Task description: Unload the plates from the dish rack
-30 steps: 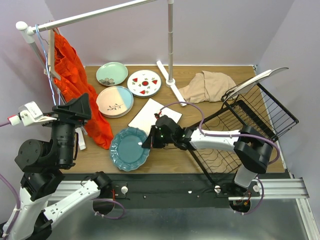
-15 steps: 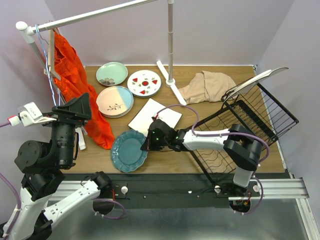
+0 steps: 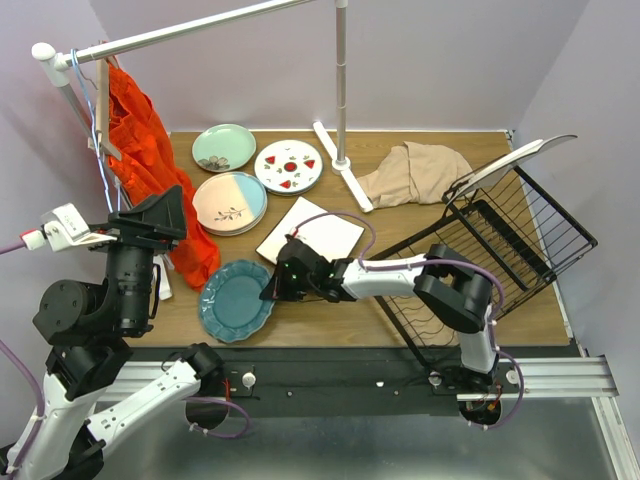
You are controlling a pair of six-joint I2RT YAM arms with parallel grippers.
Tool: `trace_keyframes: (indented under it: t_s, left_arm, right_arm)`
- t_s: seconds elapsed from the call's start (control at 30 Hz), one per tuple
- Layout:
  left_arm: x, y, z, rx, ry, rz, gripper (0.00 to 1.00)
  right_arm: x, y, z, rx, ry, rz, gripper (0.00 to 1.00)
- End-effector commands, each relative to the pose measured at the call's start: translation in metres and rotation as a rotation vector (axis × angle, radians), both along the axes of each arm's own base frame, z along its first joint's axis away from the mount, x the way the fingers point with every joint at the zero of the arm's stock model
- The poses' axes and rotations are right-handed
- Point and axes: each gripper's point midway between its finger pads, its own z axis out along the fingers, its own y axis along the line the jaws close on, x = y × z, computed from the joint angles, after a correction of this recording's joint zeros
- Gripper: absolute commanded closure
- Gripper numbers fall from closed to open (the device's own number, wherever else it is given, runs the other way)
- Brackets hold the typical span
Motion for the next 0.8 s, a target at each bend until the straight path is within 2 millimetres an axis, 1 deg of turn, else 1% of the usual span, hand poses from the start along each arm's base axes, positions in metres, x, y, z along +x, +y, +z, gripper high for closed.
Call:
trace_keyframes:
  t_s: [0.0, 0.07, 0.17, 0.2, 0.27, 0.3, 0.4, 0.47, 0.53, 0.67, 0.77]
  left_arm:
    - [-0.001, 0.001, 0.003, -0.016, -0.016, -0.003, 0.31]
    - [-0.001, 0.001, 0.002, -0.012, -0.015, -0.002, 0.31]
    - [-0.001, 0.001, 0.003, -0.015, -0.016, -0.003, 0.31]
    - [-0.001, 0.0, 0.003, -0.015, -0.016, -0.004, 0.31]
    - [-0.001, -0.001, 0.005, -0.02, -0.023, -0.009, 0.31]
    - [-0.001, -0.001, 0.005, -0.021, -0.024, -0.012, 0.31]
    - [0.0, -0.003, 0.006, -0.022, -0.026, -0.018, 0.31]
    - [0.001, -0.005, 0.006, -0.022, -0.027, -0.02, 0.31]
    - [0.003, -0.007, 0.006, -0.019, -0.023, -0.023, 0.31]
    - [0.004, -0.01, 0.004, -0.016, -0.022, -0.028, 0.31]
    - [0.005, -0.011, 0.004, -0.015, -0.022, -0.028, 0.31]
  right_arm:
    - [0.0, 0.025, 0.004, 0.077, 0.013, -0.015, 0.99]
    - [-0.002, 0.025, -0.003, 0.069, 0.021, -0.012, 0.97]
    - [-0.005, 0.019, -0.011, 0.051, 0.032, -0.02, 0.9]
    - [-0.005, 0.017, -0.013, 0.045, 0.032, -0.023, 0.85]
    - [-0.007, 0.012, -0.018, 0.032, 0.036, -0.028, 0.81]
    - [-0.007, 0.011, -0.017, 0.033, 0.034, -0.027, 0.77]
    - [-0.01, 0.006, -0.023, 0.017, 0.044, -0.026, 0.71]
    - [-0.01, 0.003, -0.025, 0.011, 0.042, -0.03, 0.69]
    - [-0.011, 0.0, -0.029, 0.0, 0.042, -0.031, 0.67]
    - [-0.012, -0.003, -0.031, -0.005, 0.046, -0.032, 0.61]
    - [-0.013, -0.004, -0.029, -0.005, 0.04, -0.028, 0.58]
